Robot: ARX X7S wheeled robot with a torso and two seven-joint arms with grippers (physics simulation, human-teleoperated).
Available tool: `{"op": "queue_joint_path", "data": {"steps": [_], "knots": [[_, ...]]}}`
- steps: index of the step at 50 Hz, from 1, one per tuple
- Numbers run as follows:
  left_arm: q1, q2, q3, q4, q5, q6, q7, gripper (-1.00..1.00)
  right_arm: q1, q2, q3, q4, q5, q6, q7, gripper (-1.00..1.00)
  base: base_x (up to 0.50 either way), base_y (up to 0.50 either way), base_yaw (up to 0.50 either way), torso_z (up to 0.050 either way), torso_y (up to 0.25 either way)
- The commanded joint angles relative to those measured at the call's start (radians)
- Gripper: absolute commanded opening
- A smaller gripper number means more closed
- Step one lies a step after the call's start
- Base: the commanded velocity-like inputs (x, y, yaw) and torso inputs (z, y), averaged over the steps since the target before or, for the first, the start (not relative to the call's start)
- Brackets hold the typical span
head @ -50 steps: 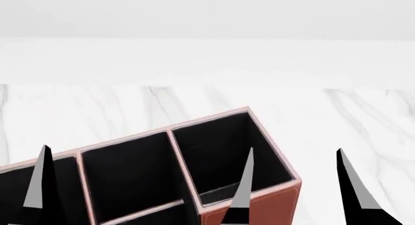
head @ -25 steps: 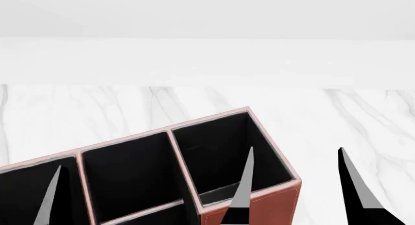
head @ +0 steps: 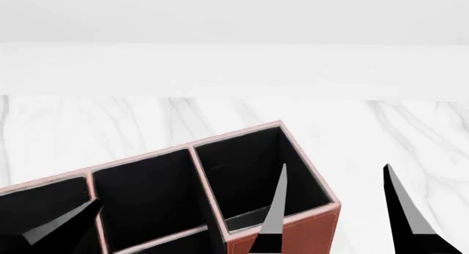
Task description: Pick up the book and place it in the front compartment of the caddy.
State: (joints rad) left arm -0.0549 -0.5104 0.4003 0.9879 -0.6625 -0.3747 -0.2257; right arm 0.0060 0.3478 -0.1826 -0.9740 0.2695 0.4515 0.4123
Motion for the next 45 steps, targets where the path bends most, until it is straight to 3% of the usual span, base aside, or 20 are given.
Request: {"op": "queue_joint_path", "data": {"steps": [1,2,20,32,45], "knots": [[-0.065,-0.084,0.028,0.005,-0.236,-0.112,0.030,1.00,0.003,0.013,0.001,-0.005,0.013,0.000,0.015,1.00,0.00,0.00,0.00,0.000,0.000],[-0.075,-0.100,0.023,0.009,-0.300,-0.122,0.028,1.00,0.001,0.014,-0.001,-0.001,0.011,-0.007,0.014,1.00,0.00,0.00,0.00,0.000,0.000],[-0.174,-0.178,0.036,-0.028,-0.514,-0.222,-0.020,1.00,0.007,0.032,-0.017,-0.003,0.022,-0.009,0.036,1.00,0.00,0.00,0.00,0.000,0.000],[-0.276,-0.199,0.099,-0.038,-0.594,-0.346,-0.076,1.00,0.007,0.043,-0.021,0.000,0.031,-0.020,0.049,1.00,0.00,0.00,0.00,0.000,0.000],[-0.443,-0.211,0.151,-0.094,-0.808,-0.489,-0.239,1.00,0.013,0.058,-0.027,-0.003,0.038,-0.020,0.066,1.00,0.00,0.00,0.00,0.000,0.000]]}}
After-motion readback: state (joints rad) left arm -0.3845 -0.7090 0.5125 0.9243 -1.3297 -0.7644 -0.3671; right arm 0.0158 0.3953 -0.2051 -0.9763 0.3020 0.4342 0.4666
